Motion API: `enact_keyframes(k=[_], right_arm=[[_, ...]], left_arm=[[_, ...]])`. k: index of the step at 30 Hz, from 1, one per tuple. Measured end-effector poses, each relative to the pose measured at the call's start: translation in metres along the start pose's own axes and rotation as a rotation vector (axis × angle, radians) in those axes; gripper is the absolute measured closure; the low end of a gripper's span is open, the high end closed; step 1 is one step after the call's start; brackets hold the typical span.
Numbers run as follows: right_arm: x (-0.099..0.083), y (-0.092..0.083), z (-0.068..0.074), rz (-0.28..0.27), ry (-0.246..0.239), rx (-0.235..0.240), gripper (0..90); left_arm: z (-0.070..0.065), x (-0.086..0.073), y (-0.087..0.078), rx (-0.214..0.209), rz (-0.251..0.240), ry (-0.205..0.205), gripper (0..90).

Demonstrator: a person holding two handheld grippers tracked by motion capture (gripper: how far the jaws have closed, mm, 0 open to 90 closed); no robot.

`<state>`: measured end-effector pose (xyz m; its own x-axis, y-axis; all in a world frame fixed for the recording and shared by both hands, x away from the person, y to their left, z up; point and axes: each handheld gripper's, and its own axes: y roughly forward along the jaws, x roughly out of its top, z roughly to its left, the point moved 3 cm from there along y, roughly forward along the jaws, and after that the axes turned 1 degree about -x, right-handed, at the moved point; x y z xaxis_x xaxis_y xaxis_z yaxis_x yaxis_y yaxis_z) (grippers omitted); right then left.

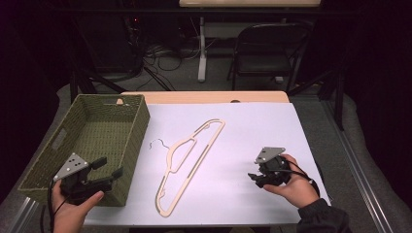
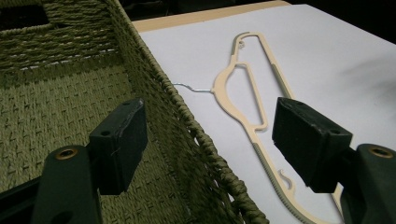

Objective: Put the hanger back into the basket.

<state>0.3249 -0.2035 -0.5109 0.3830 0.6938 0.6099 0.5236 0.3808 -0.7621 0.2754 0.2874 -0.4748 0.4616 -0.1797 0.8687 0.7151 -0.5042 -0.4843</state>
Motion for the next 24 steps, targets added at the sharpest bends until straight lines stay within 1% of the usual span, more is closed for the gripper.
enact_keyframes(k=[2, 3, 4, 7, 8, 10, 11, 14, 15, 16, 17, 20, 21, 22, 23, 24], right_arm=[[0.009, 0.001, 0.001, 0.017, -0.03, 0.012, 37.2], [0.014, 0.003, 0.002, 0.001, -0.036, 0.019, 37.1], [0.018, 0.004, 0.003, -0.002, -0.048, 0.026, 37.2], [0.033, 0.011, 0.005, 0.004, -0.095, 0.043, 37.4], [0.037, 0.014, 0.006, 0.011, -0.104, 0.053, 38.0], [0.046, 0.018, 0.008, 0.015, -0.129, 0.054, 39.0], [0.046, 0.018, 0.008, 0.015, -0.129, 0.054, 39.0], [0.058, 0.024, 0.009, 0.028, -0.144, 0.06, 39.1], [0.066, 0.027, 0.01, 0.021, -0.147, 0.069, 39.7], [0.069, 0.028, 0.01, 0.023, -0.141, 0.075, 40.2], [0.073, 0.029, 0.01, 0.027, -0.151, 0.078, 40.4], [0.079, 0.031, 0.011, 0.035, -0.164, 0.078, 41.0], [0.082, 0.032, 0.011, 0.035, -0.157, 0.085, 41.4], [0.084, 0.033, 0.011, 0.045, -0.154, 0.089, 41.5], [0.087, 0.034, 0.011, 0.056, -0.163, 0.088, 42.2], [0.092, 0.036, 0.012, 0.07, -0.168, 0.098, 42.9]], left_arm=[[-0.001, 0.0, 0.0, -0.001, -0.002, 0.001, 26.6], [-0.001, 0.0, 0.0, -0.002, -0.003, 0.002, 26.6], [-0.001, 0.0, 0.0, -0.003, -0.001, 0.004, 26.6], [-0.002, 0.0, 0.0, -0.003, -0.005, 0.004, 26.6], [-0.002, 0.0, 0.0, -0.003, -0.005, 0.004, 26.6], [-0.002, 0.001, -0.001, -0.001, -0.007, 0.005, 26.6], [-0.002, 0.001, -0.001, -0.001, -0.007, 0.005, 26.6], [-0.001, 0.001, -0.001, -0.001, -0.01, 0.006, 26.6], [-0.002, 0.001, -0.001, -0.002, -0.011, 0.006, 26.6], [-0.002, 0.001, -0.002, -0.002, -0.012, 0.006, 26.6], [-0.002, 0.001, -0.002, -0.002, -0.011, 0.007, 26.6], [-0.002, 0.001, -0.002, -0.003, -0.012, 0.005, 26.6], [-0.002, 0.001, -0.002, -0.003, -0.012, 0.006, 26.6], [-0.002, 0.001, -0.002, -0.003, -0.012, 0.006, 26.6], [-0.002, 0.001, -0.002, -0.003, -0.012, 0.004, 26.6], [-0.002, 0.001, -0.002, -0.003, -0.014, 0.004, 26.6]])
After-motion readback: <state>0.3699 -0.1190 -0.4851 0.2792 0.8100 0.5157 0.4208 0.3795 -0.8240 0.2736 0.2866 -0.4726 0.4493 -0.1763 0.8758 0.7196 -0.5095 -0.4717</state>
